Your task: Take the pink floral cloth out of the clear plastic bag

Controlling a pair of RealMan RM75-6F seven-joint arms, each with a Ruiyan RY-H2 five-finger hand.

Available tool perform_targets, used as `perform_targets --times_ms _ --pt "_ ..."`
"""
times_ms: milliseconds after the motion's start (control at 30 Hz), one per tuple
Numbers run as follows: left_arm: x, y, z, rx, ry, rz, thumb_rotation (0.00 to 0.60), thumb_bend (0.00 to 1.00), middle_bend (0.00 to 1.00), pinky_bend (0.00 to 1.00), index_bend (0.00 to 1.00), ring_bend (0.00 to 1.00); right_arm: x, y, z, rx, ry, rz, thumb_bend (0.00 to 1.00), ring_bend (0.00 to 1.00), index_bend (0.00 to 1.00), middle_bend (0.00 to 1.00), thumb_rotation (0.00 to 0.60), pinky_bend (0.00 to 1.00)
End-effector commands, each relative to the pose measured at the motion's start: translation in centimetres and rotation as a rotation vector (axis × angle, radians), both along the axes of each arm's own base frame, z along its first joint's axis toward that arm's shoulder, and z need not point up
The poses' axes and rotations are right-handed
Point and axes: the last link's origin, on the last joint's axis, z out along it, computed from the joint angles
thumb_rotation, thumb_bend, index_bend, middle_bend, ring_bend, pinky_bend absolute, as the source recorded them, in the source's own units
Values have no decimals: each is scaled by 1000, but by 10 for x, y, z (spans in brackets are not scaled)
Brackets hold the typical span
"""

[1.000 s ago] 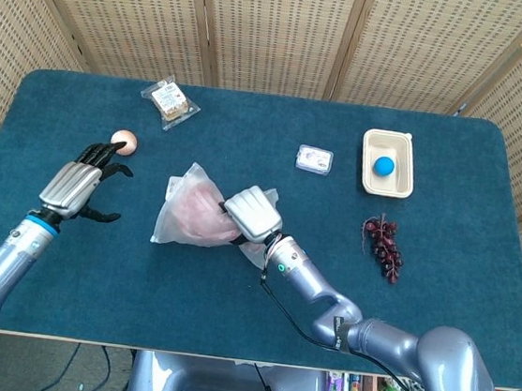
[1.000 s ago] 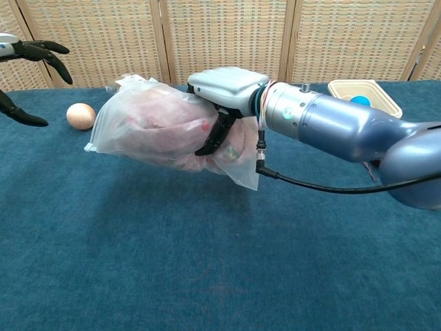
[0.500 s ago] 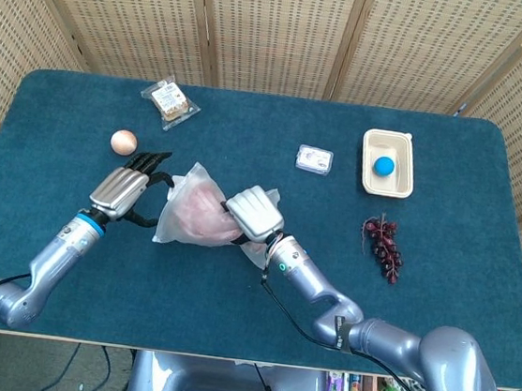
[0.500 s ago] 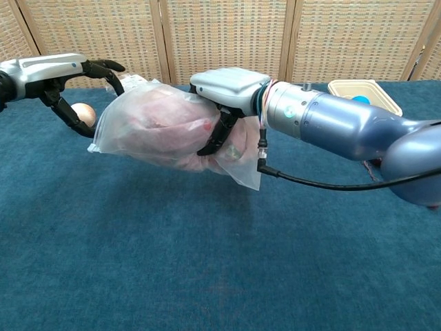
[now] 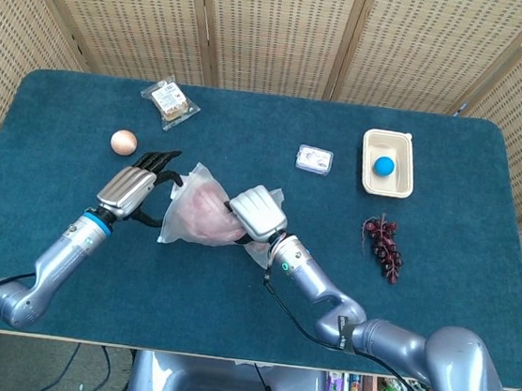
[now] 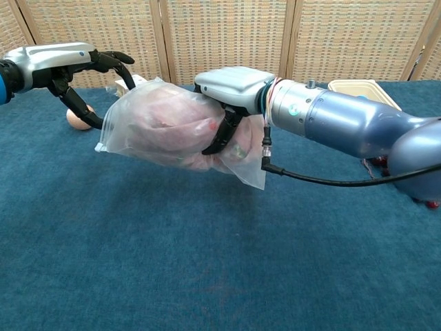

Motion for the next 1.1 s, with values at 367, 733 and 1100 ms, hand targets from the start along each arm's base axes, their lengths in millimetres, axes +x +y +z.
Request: perform_targets --times_ms 367,733,1100 --pt "6 1 -9 -60 -10 63 600 180 0 0 345 0 0 1 2 -1 -4 0 397 687 667 779 600 621" --pt "21 2 -23 -71 -37 51 600 180 0 0 346 0 4 2 3 0 -10 5 396 687 667 779 600 621" --pt "28 5 -34 -86 -34 52 600 393 0 0 476 0 3 1 6 -4 -17 -5 397 687 667 779 600 621"
